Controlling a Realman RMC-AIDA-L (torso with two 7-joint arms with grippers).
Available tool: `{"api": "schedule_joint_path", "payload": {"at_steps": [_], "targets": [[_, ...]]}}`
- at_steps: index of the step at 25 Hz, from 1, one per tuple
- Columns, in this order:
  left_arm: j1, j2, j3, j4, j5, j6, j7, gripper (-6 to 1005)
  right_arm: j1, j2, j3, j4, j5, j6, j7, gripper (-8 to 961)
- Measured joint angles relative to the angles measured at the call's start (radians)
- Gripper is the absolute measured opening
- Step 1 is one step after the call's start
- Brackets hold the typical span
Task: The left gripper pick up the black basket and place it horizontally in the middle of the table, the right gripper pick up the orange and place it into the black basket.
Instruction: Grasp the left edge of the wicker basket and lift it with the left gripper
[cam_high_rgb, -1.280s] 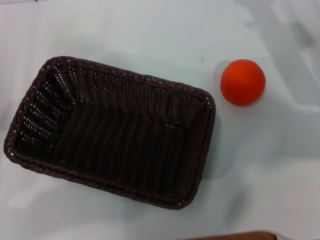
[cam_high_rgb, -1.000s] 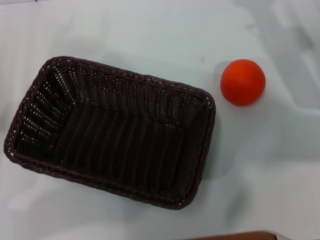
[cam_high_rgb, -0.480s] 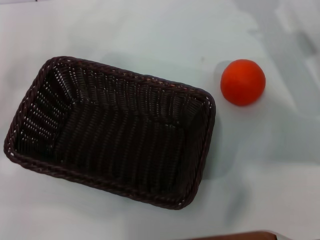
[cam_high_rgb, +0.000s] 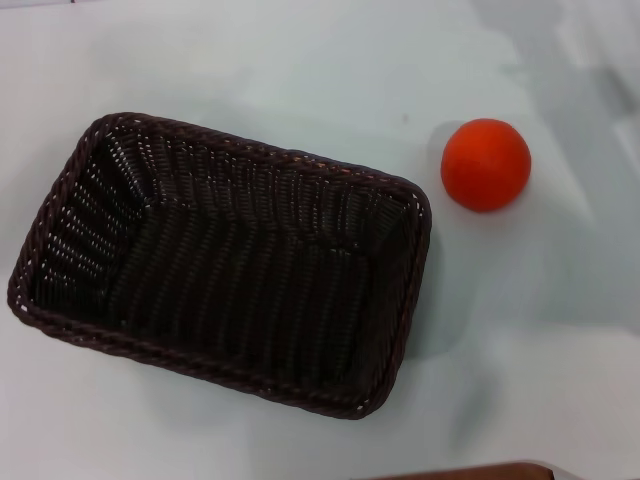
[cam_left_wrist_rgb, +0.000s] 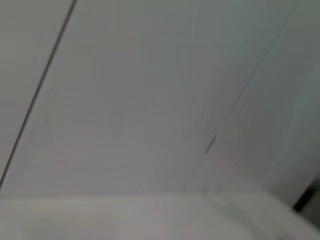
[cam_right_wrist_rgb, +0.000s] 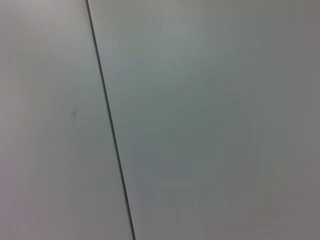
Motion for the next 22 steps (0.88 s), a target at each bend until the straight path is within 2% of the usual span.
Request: {"api": "schedule_joint_path", "payload": {"at_steps": [2, 3, 6, 10, 12, 16, 22], "targets": [[0.009, -0.021, 0.000, -0.137, 0.081, -0.054, -0.096, 661, 0.001, 0.000, 0.002, -0.003, 0.000, 0.000, 0.000, 761], [0.009, -0.021, 0.000, -0.137, 0.081, -0.054, -0.096, 663, 0.001, 0.000, 0.004, -0.004, 0.000, 0.000, 0.000, 763], [0.013, -0.048, -0.001, -0.253, 0.163, -0.089, -0.174, 668, 0.002, 0.000, 0.006, -0.005, 0.001, -0.002, 0.000, 767], [0.010, -0.093, -0.002, -0.378, 0.295, -0.110, -0.263, 803, 0.003, 0.000, 0.008, -0.006, 0.001, -0.015, 0.010, 767], [-0.004, -0.107, 0.002, -0.410, 0.344, -0.126, -0.319, 810, 0.004, 0.000, 0.008, -0.006, 0.001, -0.024, 0.019, 767], [-0.027, -0.111, 0.009, -0.410, 0.383, -0.156, -0.360, 824, 0.009, 0.000, 0.010, -0.004, 0.004, -0.035, 0.029, 767], [-0.104, -0.137, 0.013, -0.385, 0.540, -0.210, -0.393, 818, 0.015, -0.002, 0.010, 0.004, 0.011, -0.065, 0.057, 766]]}}
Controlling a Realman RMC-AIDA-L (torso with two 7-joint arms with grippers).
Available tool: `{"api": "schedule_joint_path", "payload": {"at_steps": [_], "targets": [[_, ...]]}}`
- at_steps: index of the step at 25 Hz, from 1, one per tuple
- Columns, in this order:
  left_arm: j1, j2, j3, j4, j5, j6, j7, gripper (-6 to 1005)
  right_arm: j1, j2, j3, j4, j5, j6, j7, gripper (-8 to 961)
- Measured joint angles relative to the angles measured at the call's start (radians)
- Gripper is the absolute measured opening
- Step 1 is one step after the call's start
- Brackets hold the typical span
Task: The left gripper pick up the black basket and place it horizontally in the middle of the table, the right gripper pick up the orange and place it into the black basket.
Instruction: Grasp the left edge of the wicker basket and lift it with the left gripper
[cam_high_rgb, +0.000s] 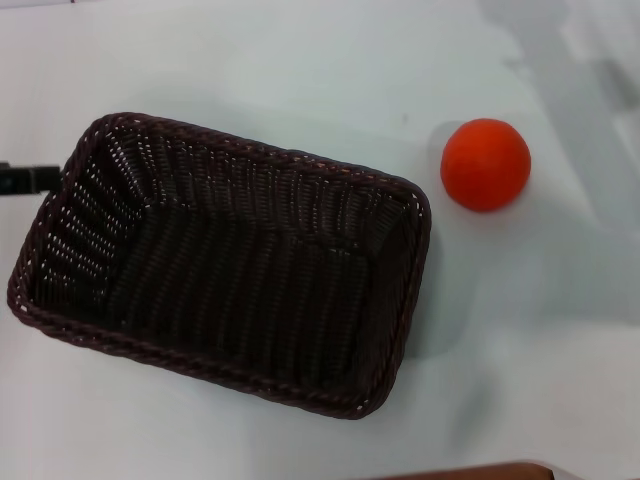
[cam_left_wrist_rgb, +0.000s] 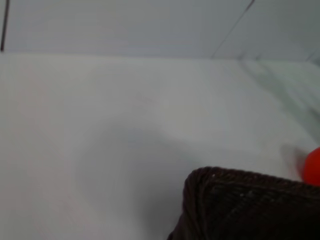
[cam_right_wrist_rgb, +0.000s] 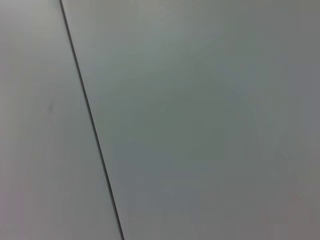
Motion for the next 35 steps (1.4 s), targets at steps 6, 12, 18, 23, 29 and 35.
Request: {"api": "schedule_joint_path", "payload": {"at_steps": [6, 12, 18, 23, 29, 35], "targets": [[-0.047, -0.035, 0.001, 0.001, 0.141, 0.008, -0.018, 812, 0.002, -0.002, -0.001, 0.002, 0.015, -0.004, 0.010, 766], [-0.068, -0.049, 0.042, 0.017, 0.198, 0.015, -0.027, 812, 0.002, -0.002, 0.001, -0.006, 0.016, -0.014, 0.011, 767], [-0.079, -0.048, 0.108, 0.051, 0.212, 0.037, -0.031, 811, 0.002, 0.000, 0.005, -0.002, 0.017, -0.040, 0.018, 767], [-0.103, -0.049, 0.135, 0.100, 0.272, 0.063, -0.039, 699, 0.004, 0.000, 0.010, -0.003, 0.017, -0.042, 0.019, 767], [-0.104, -0.050, 0.129, 0.104, 0.270, 0.078, -0.044, 430, 0.005, 0.000, 0.012, -0.007, 0.017, -0.042, 0.020, 766], [-0.105, -0.050, 0.128, 0.095, 0.256, 0.074, -0.063, 316, 0.006, 0.001, 0.012, -0.009, 0.017, -0.059, 0.020, 766]]}}
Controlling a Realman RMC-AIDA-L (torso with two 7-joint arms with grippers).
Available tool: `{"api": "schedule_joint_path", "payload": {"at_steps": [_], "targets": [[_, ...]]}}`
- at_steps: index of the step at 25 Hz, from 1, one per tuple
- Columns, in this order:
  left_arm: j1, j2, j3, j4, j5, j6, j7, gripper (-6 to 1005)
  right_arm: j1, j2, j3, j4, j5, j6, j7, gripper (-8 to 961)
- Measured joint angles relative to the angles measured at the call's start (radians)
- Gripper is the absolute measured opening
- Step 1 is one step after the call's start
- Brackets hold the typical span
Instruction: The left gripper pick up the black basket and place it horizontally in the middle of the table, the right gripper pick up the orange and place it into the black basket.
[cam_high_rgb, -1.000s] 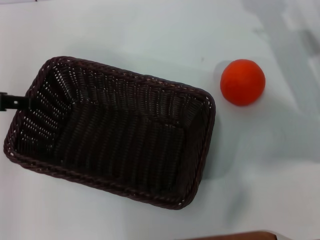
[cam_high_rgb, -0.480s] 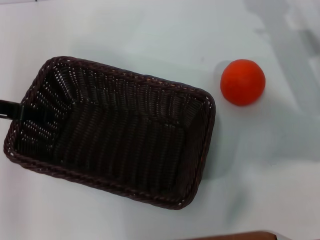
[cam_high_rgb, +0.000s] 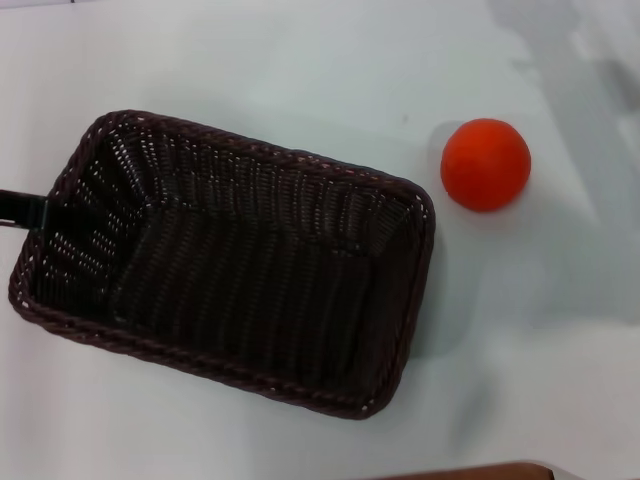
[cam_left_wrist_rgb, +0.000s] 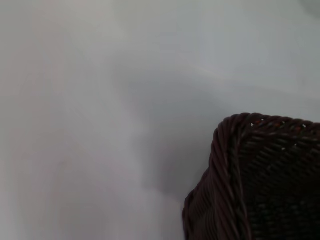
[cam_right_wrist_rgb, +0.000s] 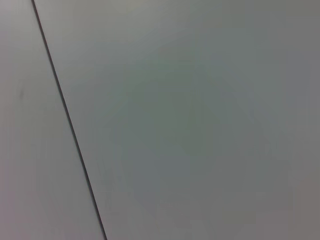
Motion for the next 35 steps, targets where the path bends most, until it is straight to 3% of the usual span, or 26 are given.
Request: {"api": "schedule_joint_path", "payload": {"at_steps": [6, 16, 26, 35], "targets": [[0.002, 0.001, -0.058, -0.010, -0.078, -0.025, -0.012, 201, 0.000, 0.000, 0.001, 0.000, 0.000, -0.004, 0.000, 767], [0.032, 0.000, -0.263, 0.011, -0.308, -0.062, -0.066, 169, 0.005, 0.000, 0.009, 0.003, 0.000, -0.009, 0.000, 766], [0.154, -0.010, -0.260, 0.146, -0.470, 0.110, -0.093, 170, 0.007, -0.001, 0.013, 0.001, 0.000, -0.033, 0.000, 765], [0.228, -0.011, -0.262, 0.318, -0.508, 0.220, -0.040, 171, 0.014, -0.001, 0.012, 0.010, 0.000, -0.064, -0.004, 764]]}}
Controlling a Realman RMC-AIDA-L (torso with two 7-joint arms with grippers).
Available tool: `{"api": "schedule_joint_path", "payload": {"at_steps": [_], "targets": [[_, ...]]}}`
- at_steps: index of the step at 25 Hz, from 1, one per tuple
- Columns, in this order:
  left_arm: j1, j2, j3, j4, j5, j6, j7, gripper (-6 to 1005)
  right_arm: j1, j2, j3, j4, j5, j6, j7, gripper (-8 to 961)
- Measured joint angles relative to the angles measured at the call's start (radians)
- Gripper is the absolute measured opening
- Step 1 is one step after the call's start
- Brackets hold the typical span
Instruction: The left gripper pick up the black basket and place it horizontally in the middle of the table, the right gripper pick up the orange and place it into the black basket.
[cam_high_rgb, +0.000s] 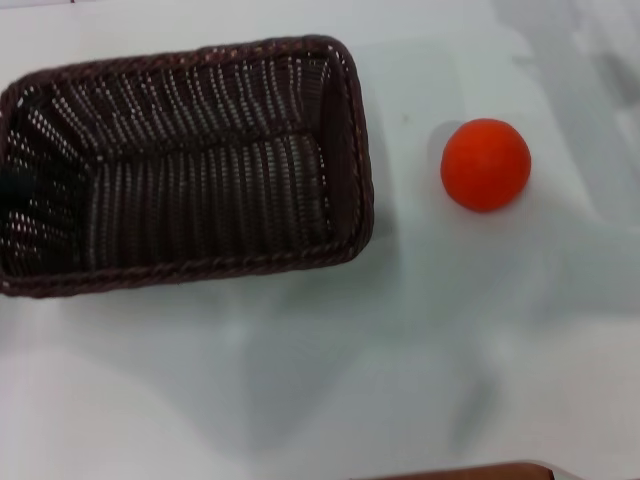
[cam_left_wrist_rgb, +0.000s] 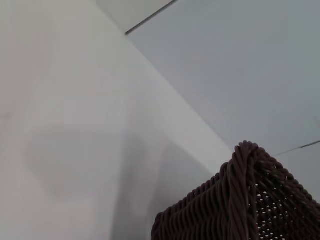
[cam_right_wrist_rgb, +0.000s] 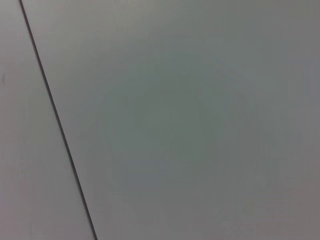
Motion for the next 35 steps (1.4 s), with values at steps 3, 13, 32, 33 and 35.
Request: {"api": "schedule_joint_path", "payload": {"at_steps": [3, 13, 32, 33, 35], "targets": [[0.014, -0.001, 0.001, 0.015, -0.004, 0.001, 0.007, 198, 0.006, 0.000, -0.002, 0.000, 0.000, -0.008, -0.003, 764], [0.049, -0.002, 0.010, 0.036, -0.061, -0.011, 0.018, 288, 0.011, 0.001, -0.006, 0.001, 0.000, -0.016, -0.005, 762], [-0.003, 0.007, 0.040, 0.066, -0.069, -0.039, 0.068, 578, 0.010, 0.001, -0.006, -0.007, 0.000, -0.039, 0.000, 767], [-0.008, 0.006, 0.040, 0.072, -0.069, -0.042, 0.073, 581, 0.009, 0.001, -0.005, -0.007, 0.000, -0.039, 0.001, 767], [-0.019, 0.006, 0.040, 0.082, -0.069, -0.043, 0.082, 588, 0.009, 0.001, -0.005, -0.007, 0.000, -0.039, 0.001, 768]]}}
